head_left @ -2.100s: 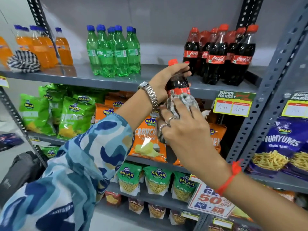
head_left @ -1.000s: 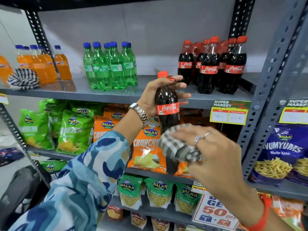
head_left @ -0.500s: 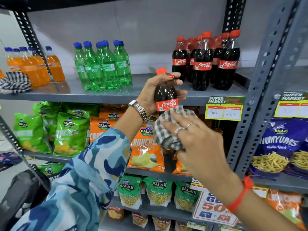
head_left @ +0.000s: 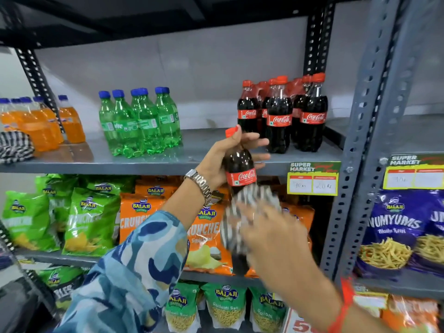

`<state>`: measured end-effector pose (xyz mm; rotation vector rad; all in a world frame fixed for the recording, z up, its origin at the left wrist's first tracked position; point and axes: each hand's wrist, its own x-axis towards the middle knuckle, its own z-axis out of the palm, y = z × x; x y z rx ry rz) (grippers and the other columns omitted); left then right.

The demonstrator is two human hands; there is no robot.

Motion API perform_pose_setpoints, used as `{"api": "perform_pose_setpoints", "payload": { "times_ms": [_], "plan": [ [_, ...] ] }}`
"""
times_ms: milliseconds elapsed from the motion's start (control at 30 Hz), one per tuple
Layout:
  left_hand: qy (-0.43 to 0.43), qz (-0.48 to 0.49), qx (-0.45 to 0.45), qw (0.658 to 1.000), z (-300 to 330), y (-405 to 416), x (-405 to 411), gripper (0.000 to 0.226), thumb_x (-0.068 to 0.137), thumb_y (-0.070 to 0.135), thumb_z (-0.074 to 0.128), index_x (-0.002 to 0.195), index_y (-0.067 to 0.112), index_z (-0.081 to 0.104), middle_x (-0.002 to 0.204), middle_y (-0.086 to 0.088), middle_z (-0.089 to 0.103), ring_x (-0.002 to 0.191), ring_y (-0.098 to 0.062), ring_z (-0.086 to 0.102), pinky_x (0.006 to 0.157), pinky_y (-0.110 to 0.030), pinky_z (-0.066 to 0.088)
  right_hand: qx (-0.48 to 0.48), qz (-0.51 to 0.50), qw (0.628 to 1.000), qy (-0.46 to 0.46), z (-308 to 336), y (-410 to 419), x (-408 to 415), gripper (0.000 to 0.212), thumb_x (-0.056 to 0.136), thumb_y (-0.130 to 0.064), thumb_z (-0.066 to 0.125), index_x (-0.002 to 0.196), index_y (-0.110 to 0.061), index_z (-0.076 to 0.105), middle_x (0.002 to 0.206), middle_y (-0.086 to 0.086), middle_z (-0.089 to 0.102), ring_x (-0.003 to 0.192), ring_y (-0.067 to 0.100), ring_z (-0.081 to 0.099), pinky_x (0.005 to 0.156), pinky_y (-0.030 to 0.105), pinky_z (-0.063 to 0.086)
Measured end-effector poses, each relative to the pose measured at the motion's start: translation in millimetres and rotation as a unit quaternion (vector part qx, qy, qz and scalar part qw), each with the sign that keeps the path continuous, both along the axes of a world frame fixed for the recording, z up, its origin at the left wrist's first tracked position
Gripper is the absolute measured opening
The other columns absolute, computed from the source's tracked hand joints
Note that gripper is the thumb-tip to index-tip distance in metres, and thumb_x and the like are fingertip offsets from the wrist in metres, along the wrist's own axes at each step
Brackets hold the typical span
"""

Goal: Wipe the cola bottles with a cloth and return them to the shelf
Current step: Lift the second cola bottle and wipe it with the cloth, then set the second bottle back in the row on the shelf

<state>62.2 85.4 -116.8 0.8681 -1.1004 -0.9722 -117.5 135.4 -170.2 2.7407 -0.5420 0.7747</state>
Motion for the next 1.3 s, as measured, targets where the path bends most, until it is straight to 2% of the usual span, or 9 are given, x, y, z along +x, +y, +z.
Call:
{"api": "perform_pose_setpoints", "payload": {
  "times_ms": [100, 133, 233, 400, 567, 700, 867, 933, 1300],
  "plan": [
    [0.019, -0.015, -0.009, 1.0, 0.5, -5.1, 11.2, 0.037, 0.065, 0.048, 0.064, 0.081, 0.016, 0.073, 0.095, -0.005, 0.074, 0.088, -0.033, 0.069, 0.088, -0.049, 0.049, 0.121, 0.023, 0.977, 0.177, -27.3, 5.7, -11.1, 0.031, 0.073, -0.021, 0.067, 0.104, -0.023, 0.064, 0.106, -0.003, 0.061, 0.101, 0.021, 0.056, 0.056, 0.024, 0.031],
    [0.025, -0.018, -0.012, 0.999, 2.1, -7.5, 15.1, 0.038, 0.064, 0.048, 0.066, 0.081, 0.015, 0.072, 0.096, -0.006, 0.074, 0.087, -0.033, 0.069, 0.085, -0.048, 0.052, 0.122, 0.032, 0.974, 0.189, -29.2, 5.3, -9.7, 0.03, 0.065, -0.024, 0.071, 0.095, -0.028, 0.067, 0.096, -0.007, 0.064, 0.09, 0.018, 0.06, 0.053, 0.023, 0.027],
    [0.01, -0.005, -0.03, 1.0, 12.0, -13.0, 20.0, 0.034, 0.072, 0.045, 0.057, 0.078, 0.016, 0.073, 0.091, -0.004, 0.074, 0.078, -0.027, 0.07, 0.081, -0.044, 0.054, 0.127, 0.042, 0.989, 0.059, -26.8, -1.7, -9.1, 0.034, 0.031, -0.03, 0.062, 0.063, -0.039, 0.071, 0.068, -0.021, 0.066, 0.059, 0.006, 0.061, 0.042, 0.01, 0.013],
    [-0.047, 0.046, -0.01, 0.998, 42.9, -28.5, 20.9, 0.039, 0.09, 0.035, 0.043, 0.069, 0.015, 0.07, 0.071, 0.0, 0.072, 0.057, -0.018, 0.065, 0.065, -0.033, 0.054, 0.085, 0.05, 0.993, -0.065, 2.7, -15.4, -6.3, 0.038, 0.042, -0.022, 0.054, 0.073, -0.032, 0.074, 0.084, -0.019, 0.071, 0.071, 0.008, 0.065, 0.039, 0.016, 0.043],
    [-0.058, 0.055, -0.022, 0.997, 71.3, -48.0, 25.1, 0.047, 0.092, 0.037, 0.039, 0.065, 0.01, 0.067, 0.065, -0.006, 0.07, 0.05, -0.022, 0.063, 0.055, -0.031, 0.054, 0.075, 0.023, 0.989, -0.124, 28.8, -28.0, -1.5, 0.044, 0.05, -0.021, 0.045, 0.081, -0.036, 0.073, 0.085, -0.021, 0.07, 0.071, 0.006, 0.064, 0.047, 0.01, 0.021],
    [-0.052, 0.03, -0.044, 0.997, 89.1, -61.4, 35.3, 0.052, 0.093, 0.037, 0.036, 0.063, 0.009, 0.068, 0.067, -0.008, 0.07, 0.051, -0.023, 0.064, 0.055, -0.031, 0.054, 0.053, 0.007, 0.988, -0.145, 34.0, -42.8, 1.3, 0.056, 0.052, -0.022, 0.029, 0.085, -0.035, 0.073, 0.084, -0.018, 0.07, 0.07, 0.009, 0.065, 0.052, 0.007, 0.004],
    [-0.072, 0.001, -0.053, 0.996, 92.4, -77.2, 50.7, 0.052, 0.092, 0.035, 0.033, 0.063, 0.01, 0.068, 0.069, -0.008, 0.072, 0.055, -0.025, 0.066, 0.058, -0.033, 0.054, 0.056, 0.004, 0.988, -0.142, 35.3, -57.6, 6.2, 0.053, 0.04, -0.015, 0.048, 0.082, -0.034, 0.074, 0.083, -0.019, 0.07, 0.066, 0.009, 0.065, 0.039, 0.011, 0.026],
    [-0.087, -0.005, -0.053, 0.995, 91.5, -84.3, 56.2, 0.05, 0.09, 0.035, 0.034, 0.063, 0.011, 0.068, 0.07, -0.008, 0.072, 0.057, -0.025, 0.067, 0.06, -0.033, 0.054, 0.05, 0.01, 0.988, -0.146, 34.4, -63.2, 10.1, 0.054, 0.038, -0.015, 0.05, 0.082, -0.034, 0.074, 0.084, -0.019, 0.07, 0.065, 0.008, 0.064, 0.043, 0.007, 0.019],
    [-0.13, -0.057, -0.07, 0.987, 84.4, -114.5, 68.8, 0.032, 0.06, 0.046, 0.072, 0.062, 0.013, 0.068, 0.07, -0.006, 0.072, 0.062, -0.026, 0.069, 0.059, -0.031, 0.054, 0.062, -0.009, 0.988, -0.142, 25.9, -75.8, 23.0, 0.049, 0.039, -0.019, 0.054, 0.08, -0.037, 0.073, 0.081, -0.019, 0.07, 0.066, 0.007, 0.064, 0.051, 0.006, 0.007]
  ]
}}
